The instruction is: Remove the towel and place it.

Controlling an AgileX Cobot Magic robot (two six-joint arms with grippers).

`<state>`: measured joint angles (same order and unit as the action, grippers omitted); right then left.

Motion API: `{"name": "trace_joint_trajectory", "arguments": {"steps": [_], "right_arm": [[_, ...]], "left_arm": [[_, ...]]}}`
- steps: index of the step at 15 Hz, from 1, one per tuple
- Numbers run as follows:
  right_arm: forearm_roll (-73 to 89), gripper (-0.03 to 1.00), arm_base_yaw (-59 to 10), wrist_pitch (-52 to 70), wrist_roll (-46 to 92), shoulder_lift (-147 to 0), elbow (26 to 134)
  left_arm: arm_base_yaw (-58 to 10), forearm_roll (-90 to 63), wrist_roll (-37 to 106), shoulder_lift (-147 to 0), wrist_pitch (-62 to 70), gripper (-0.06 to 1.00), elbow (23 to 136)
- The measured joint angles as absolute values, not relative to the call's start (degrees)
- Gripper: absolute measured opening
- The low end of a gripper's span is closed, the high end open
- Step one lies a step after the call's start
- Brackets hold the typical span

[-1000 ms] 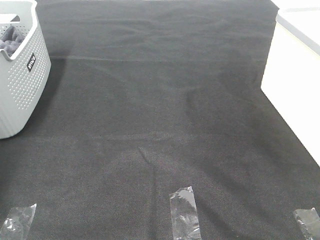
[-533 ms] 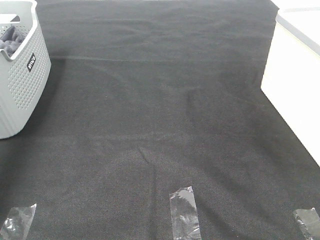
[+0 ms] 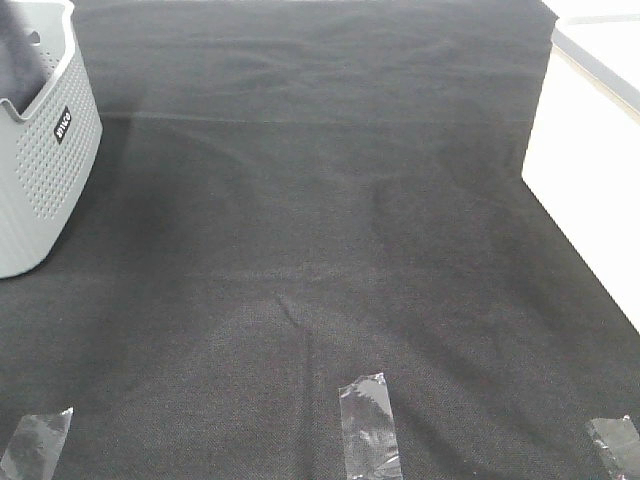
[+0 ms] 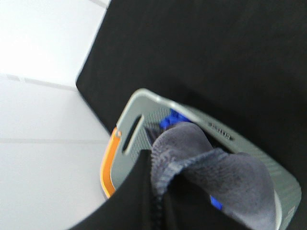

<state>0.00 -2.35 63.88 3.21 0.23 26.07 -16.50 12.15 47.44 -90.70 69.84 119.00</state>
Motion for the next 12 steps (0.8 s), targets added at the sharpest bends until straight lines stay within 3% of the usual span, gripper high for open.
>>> {"name": "trace_joint_trajectory", "arguments": {"steps": [2,5,8,11,12], "right_arm": [[0.0,0.96,-2.35,63.88,3.21,0.17,26.07],[1.38,0.96,-2.35,61.65,5.44,-5.79,26.76],[14.95,0.96,-2.35,47.38,17.42,-15.99,27.22],[41.37,0.96,-2.35,35.24,45.38,-29.39,27.39],[62.11,0.96,-2.35,35.47,67.78,-39.48,27.39]], "left_arm": [[-27.22,15.64,47.1,-88.12,69.84,0.0,119.06],[-36.96,22.69,46.98,-87.78,69.96,0.0,119.06],[-45.89,29.51,46.98,-87.78,70.36,0.0,119.06],[-51.51,31.57,48.59,-87.78,70.42,0.0,119.06],[-53.29,31.63,50.88,-87.78,68.7,0.0,119.06]]}}
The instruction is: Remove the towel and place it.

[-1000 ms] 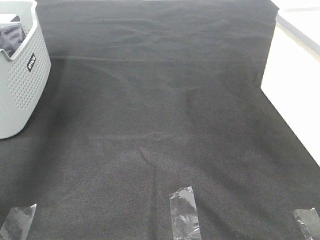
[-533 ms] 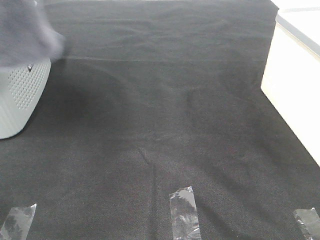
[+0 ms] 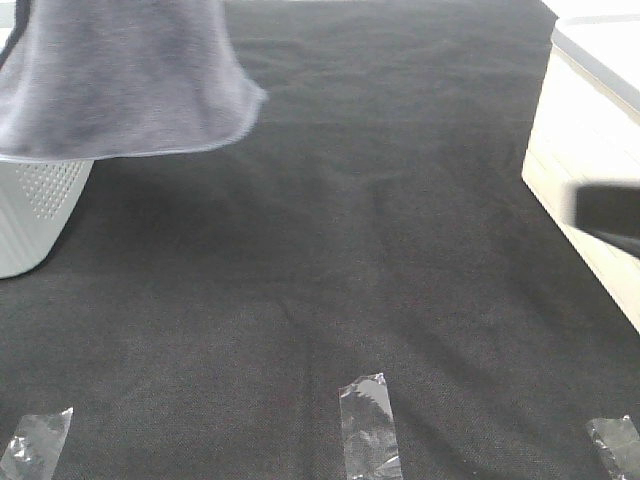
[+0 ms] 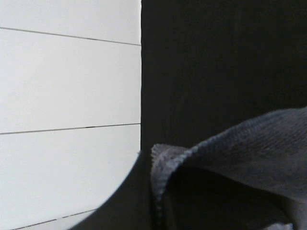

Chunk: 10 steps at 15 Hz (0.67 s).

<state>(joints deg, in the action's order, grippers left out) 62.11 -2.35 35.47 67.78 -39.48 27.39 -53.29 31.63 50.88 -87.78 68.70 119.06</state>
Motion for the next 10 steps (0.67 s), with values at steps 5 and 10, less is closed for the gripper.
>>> {"name": "trace_joint_trajectory", "arguments": {"steps": [5,10], "right_arm": [[93.28,0.96,-2.35,51.57,108.69,-61.65,29.39],[90.99,0.95,-2.35,67.95,111.78,-80.67,43.95]], "left_arm": [[-53.97,31.11,55.0,-87.78,63.54,0.0,119.06],[-53.97,28.3,58.16,-88.18,62.05,0.0,119.06]]}}
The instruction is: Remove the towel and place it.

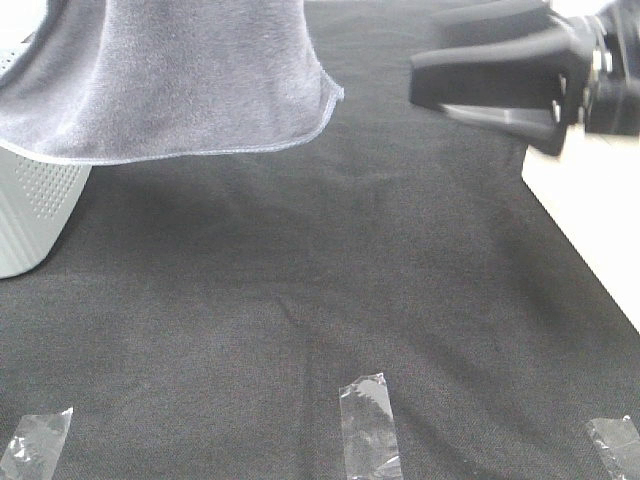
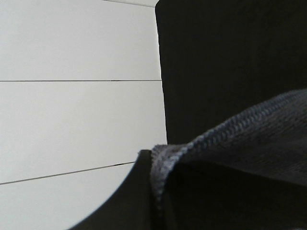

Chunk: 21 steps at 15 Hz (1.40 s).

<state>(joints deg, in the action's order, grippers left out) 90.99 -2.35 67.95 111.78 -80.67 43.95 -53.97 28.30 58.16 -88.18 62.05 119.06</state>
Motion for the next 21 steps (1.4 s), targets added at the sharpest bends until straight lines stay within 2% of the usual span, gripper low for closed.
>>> {"name": "trace_joint_trajectory", "arguments": {"steps": [5,9,14,18,20,21], "right_arm": [[85.31,0.95,-4.64,68.58,105.02,-85.83,52.25],[83.02,0.95,-11.97,55.92,103.99,-85.83,52.71],[81.99,0.92,-12.15,59.87,103.93,-85.83,52.71],[80.67,0.63,-12.15,59.87,103.53,-85.83,52.71],[79.13,0.42,-12.15,57.75,102.16,-85.83,52.71],[78.38,0.27,-12.15,56.21,101.81,-85.83,52.71]], "left_arm": [[-54.03,23.55,59.7,-90.58,57.93,0.0,119.06],[-54.03,22.8,59.7,-92.7,54.09,0.0,119.06],[-54.03,22.75,59.64,-94.54,51.97,0.0,119.06],[-54.03,22.69,59.42,-95.17,50.71,0.0,119.06],[-54.03,22.69,59.07,-95.17,50.65,0.0,119.06],[-54.03,22.92,58.44,-95.17,50.76,0.0,119.06]]}}
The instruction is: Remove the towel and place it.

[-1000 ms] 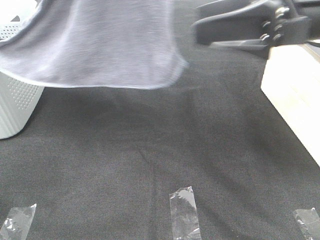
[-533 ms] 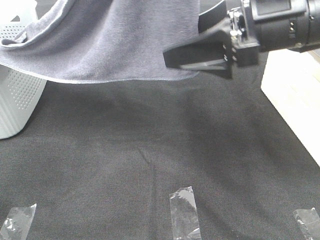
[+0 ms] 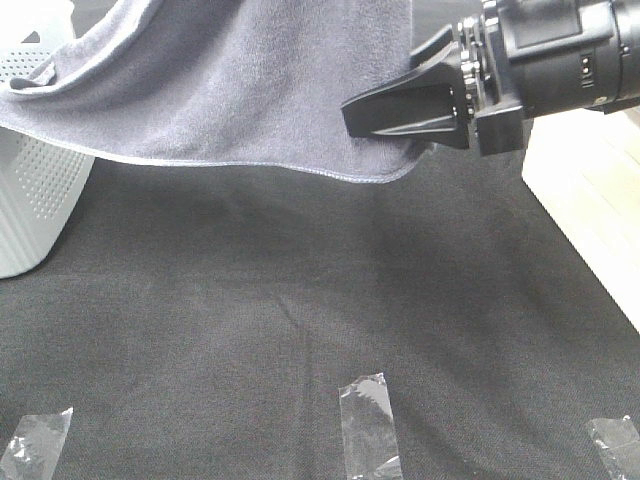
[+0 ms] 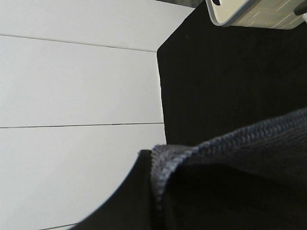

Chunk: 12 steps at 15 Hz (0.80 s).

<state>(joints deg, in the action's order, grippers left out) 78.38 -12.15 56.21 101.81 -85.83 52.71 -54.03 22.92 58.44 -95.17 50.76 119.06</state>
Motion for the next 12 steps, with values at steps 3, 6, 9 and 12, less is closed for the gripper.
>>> {"name": "trace_joint_trajectory", "arguments": {"steps": [3,6,9,12], "right_arm": [[77.35,0.02,-12.15,56.55,101.13,-85.83,52.71],[77.64,0.02,-12.15,57.07,100.67,-85.83,52.71],[78.72,0.02,-12.15,53.63,91.21,-85.83,53.46],[65.55,0.02,-12.15,53.57,70.42,-84.45,60.79]], "left_arm": [[-54.03,23.09,57.3,-95.17,51.57,0.0,119.06],[-54.03,23.15,54.95,-95.17,53.0,0.0,119.06],[-54.03,23.15,50.02,-95.17,54.03,0.0,119.06],[-54.03,23.15,44.4,-95.17,51.91,0.0,119.06]]}}
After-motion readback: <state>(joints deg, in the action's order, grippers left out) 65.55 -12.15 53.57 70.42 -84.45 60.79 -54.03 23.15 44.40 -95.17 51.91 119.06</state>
